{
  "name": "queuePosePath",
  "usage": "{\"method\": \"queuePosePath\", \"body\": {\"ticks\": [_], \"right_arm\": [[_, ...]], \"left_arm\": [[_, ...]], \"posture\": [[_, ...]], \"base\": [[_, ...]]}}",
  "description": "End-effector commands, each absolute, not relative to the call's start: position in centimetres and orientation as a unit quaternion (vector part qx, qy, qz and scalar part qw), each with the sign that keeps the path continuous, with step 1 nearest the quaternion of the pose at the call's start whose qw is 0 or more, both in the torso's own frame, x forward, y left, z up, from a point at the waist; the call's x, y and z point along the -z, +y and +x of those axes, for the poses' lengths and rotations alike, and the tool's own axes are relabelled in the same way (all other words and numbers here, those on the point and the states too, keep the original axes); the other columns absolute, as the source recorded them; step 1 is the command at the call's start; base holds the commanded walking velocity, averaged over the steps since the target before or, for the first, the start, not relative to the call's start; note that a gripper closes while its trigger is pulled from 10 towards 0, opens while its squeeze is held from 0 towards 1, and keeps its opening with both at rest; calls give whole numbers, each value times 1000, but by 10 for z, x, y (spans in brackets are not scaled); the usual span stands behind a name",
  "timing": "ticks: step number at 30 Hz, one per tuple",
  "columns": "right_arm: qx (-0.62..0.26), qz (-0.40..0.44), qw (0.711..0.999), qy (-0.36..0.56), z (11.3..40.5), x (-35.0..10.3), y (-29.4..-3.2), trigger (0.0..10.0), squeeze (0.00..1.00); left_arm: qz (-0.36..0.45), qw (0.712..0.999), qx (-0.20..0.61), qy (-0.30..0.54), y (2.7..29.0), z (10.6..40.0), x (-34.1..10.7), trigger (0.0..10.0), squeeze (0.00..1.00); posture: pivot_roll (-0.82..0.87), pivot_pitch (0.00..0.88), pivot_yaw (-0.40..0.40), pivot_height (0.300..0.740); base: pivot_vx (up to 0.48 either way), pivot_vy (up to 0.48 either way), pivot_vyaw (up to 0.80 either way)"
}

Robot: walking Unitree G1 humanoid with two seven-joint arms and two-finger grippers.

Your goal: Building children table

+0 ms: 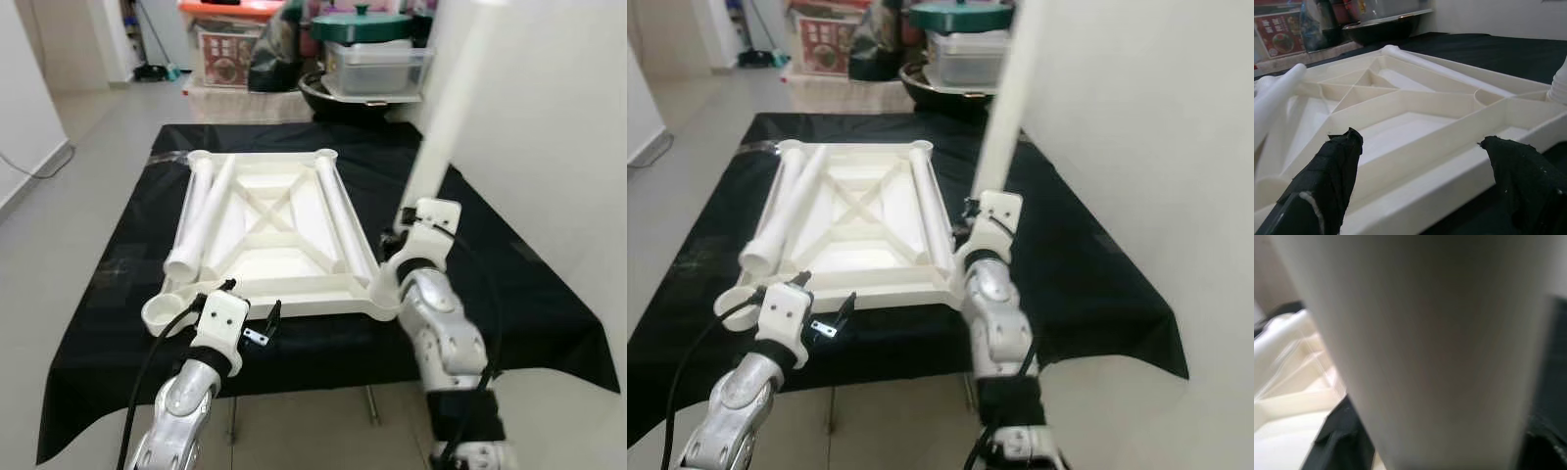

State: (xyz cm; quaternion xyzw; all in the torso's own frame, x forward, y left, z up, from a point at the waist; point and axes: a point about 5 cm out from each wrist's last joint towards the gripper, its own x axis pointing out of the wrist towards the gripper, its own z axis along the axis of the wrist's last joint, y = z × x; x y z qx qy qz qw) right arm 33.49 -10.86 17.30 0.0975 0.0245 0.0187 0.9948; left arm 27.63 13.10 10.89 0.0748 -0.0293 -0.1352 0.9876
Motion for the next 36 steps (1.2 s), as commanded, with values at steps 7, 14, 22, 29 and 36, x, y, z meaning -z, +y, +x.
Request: {"method": "queuePosePath", "body": {"ticks": [7,14,22,29,36], "right_arm": [[-333,99,936,-61,328,-235,-92,10000,0],[-515,-13,855,-68,304,-243,-94,10000,0],[-515,-39,856,2,319,-207,-79,1765,0],[-143,20,987,77,369,-180,-128,0,0],[-6,57,995,79,340,-168,-123,10000,0]], "left_arm": [[73,988,135,-22,131,277,-104,10000,0],[71,988,134,-24,129,277,-104,10000,0],[73,989,128,-27,131,277,-105,10000,0],[76,989,126,-25,135,274,-104,10000,0],[77,988,134,-23,132,276,-103,10000,0]], "posture": [[-13,0,-55,740],[3,0,-70,740],[32,0,-85,740],[29,0,-79,740],[6,0,-56,740]], "base": [[0,0,0],[0,0,0],[0,0,0],[0,0,0],[0,0,0]]}}
